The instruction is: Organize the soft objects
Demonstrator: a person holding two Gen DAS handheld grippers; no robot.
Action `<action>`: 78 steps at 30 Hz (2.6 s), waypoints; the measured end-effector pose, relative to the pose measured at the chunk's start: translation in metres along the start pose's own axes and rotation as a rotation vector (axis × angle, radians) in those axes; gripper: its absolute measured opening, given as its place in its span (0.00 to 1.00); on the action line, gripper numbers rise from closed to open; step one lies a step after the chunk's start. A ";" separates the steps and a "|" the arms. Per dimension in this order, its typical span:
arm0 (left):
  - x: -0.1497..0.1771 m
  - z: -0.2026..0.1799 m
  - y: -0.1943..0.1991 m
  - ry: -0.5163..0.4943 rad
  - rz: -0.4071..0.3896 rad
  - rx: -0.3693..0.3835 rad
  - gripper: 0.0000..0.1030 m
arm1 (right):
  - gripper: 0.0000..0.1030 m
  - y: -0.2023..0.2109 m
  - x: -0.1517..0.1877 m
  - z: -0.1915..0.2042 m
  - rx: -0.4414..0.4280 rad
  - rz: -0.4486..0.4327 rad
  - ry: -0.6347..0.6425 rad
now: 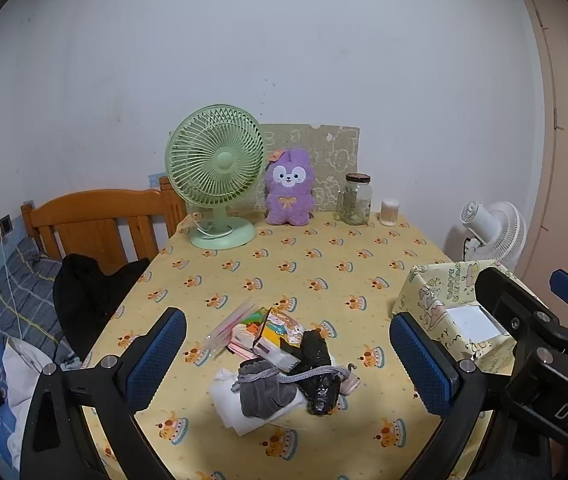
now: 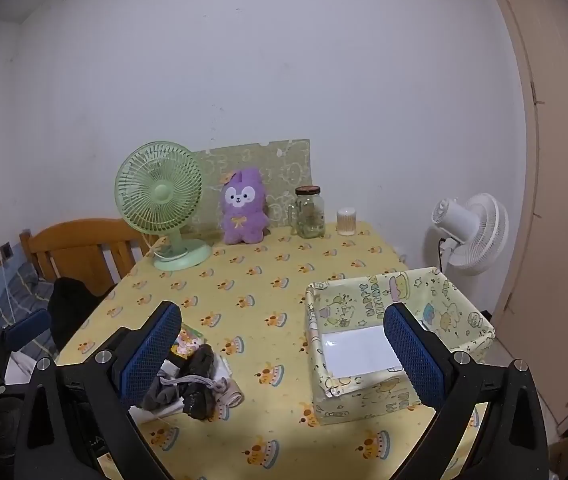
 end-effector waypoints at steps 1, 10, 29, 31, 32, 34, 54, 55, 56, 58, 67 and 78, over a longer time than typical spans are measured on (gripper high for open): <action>0.000 0.000 0.000 -0.002 0.000 -0.001 1.00 | 0.99 0.000 0.000 0.000 0.002 0.000 0.000; -0.003 -0.003 0.000 -0.010 -0.003 -0.002 1.00 | 0.99 0.003 -0.001 -0.002 0.015 0.001 0.000; 0.001 -0.006 0.008 -0.024 -0.029 -0.009 0.99 | 0.99 0.008 0.001 -0.003 0.024 -0.005 0.000; 0.001 -0.006 0.009 -0.023 -0.032 -0.009 0.99 | 0.99 0.009 0.001 -0.004 0.024 -0.007 0.000; 0.000 -0.006 0.010 -0.021 -0.034 -0.007 0.99 | 0.99 0.010 0.000 -0.004 0.023 -0.009 0.000; 0.000 -0.006 0.011 -0.016 -0.039 -0.008 0.99 | 0.99 0.011 0.000 -0.004 0.021 -0.010 -0.004; 0.002 -0.005 0.007 -0.014 -0.030 0.016 0.97 | 0.99 0.007 -0.001 0.001 0.015 -0.004 0.002; 0.002 -0.004 0.006 -0.013 -0.029 0.015 0.97 | 0.99 0.005 -0.001 0.002 0.014 -0.002 0.001; 0.002 -0.003 0.005 -0.012 -0.027 0.014 0.97 | 0.99 0.004 -0.001 0.003 0.012 0.000 0.000; 0.002 -0.002 0.003 -0.012 -0.028 0.010 0.97 | 0.99 0.001 -0.001 0.004 0.010 0.002 -0.003; 0.002 0.004 0.004 -0.023 -0.043 0.011 0.97 | 0.99 -0.001 0.000 0.011 0.014 -0.004 0.000; 0.022 0.016 -0.018 -0.013 0.033 0.012 0.97 | 0.95 -0.021 0.017 0.029 -0.022 0.043 0.013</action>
Point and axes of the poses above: each gripper's, at about its wrist camera, not at the fingertips, and y roughly against the way its jaws point, z to its left, x to its underside, the point moved 4 cm from there along -y, roughly the way its jaws point, and after that the axes turned 9 degrees about y, right-handed, at the moved point
